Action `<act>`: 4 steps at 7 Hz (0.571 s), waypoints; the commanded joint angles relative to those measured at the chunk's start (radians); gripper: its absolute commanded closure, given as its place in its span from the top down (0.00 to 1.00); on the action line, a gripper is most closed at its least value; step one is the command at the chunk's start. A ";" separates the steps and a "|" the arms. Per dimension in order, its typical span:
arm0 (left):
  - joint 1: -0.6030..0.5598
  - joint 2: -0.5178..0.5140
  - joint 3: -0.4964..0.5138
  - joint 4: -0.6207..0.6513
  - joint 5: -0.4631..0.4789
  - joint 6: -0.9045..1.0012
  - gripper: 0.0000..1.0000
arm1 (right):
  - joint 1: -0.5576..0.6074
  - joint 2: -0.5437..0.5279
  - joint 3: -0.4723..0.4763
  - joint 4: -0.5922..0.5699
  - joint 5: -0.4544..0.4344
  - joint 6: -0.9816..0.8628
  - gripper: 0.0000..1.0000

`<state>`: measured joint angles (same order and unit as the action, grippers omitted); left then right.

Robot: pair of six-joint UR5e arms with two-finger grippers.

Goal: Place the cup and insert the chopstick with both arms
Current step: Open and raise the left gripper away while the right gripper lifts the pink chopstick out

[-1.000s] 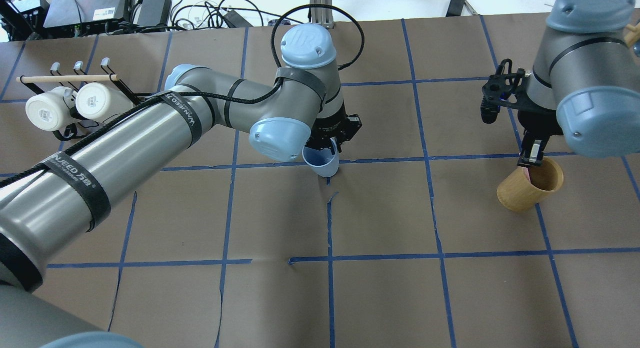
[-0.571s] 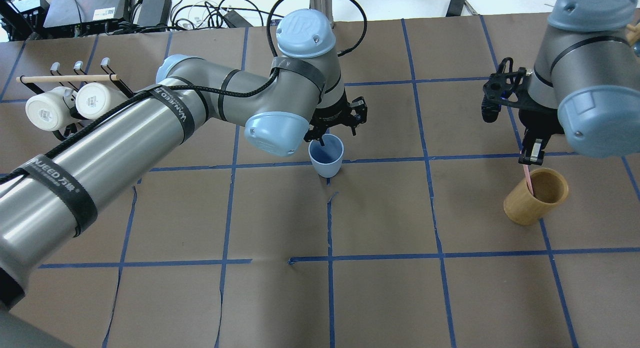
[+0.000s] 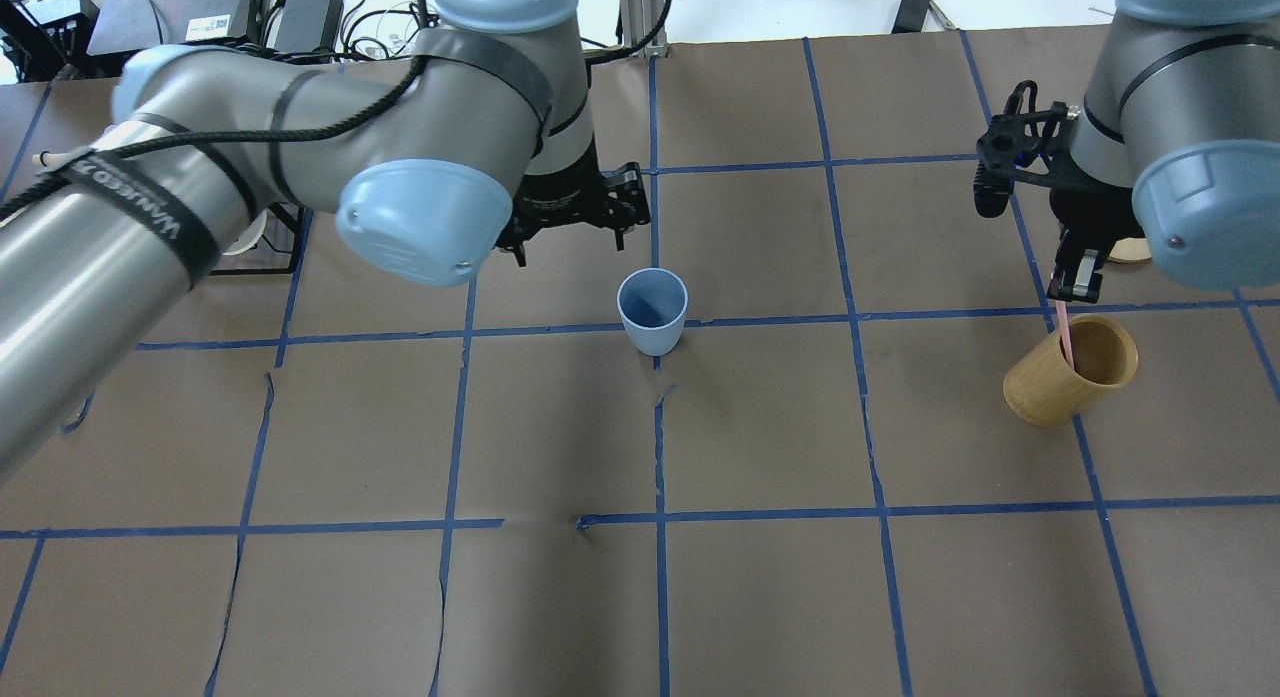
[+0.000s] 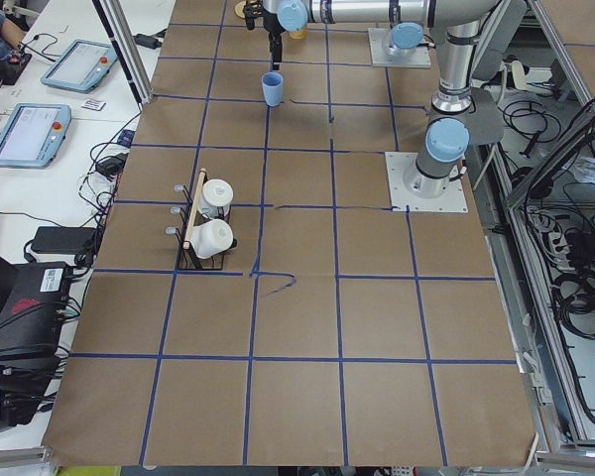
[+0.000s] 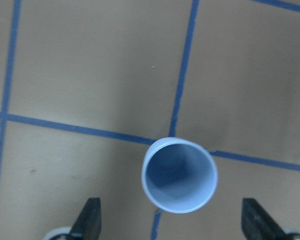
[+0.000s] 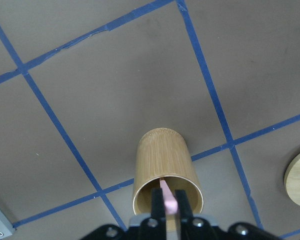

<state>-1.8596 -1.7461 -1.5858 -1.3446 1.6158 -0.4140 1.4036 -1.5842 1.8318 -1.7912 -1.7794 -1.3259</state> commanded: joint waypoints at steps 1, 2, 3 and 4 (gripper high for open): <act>0.118 0.153 -0.016 -0.166 0.006 0.216 1.00 | 0.000 -0.002 -0.073 0.068 0.005 -0.006 0.09; 0.170 0.201 -0.014 -0.285 0.012 0.307 1.00 | 0.000 0.000 -0.174 0.158 0.009 0.002 0.07; 0.193 0.224 0.001 -0.330 0.010 0.310 1.00 | 0.002 0.004 -0.259 0.244 0.036 0.010 0.06; 0.200 0.227 0.010 -0.332 0.000 0.319 1.00 | 0.003 0.000 -0.316 0.307 0.064 0.029 0.05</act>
<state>-1.6810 -1.5379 -1.5872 -1.6429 1.6233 -0.1191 1.4050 -1.5828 1.6020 -1.5736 -1.7459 -1.3150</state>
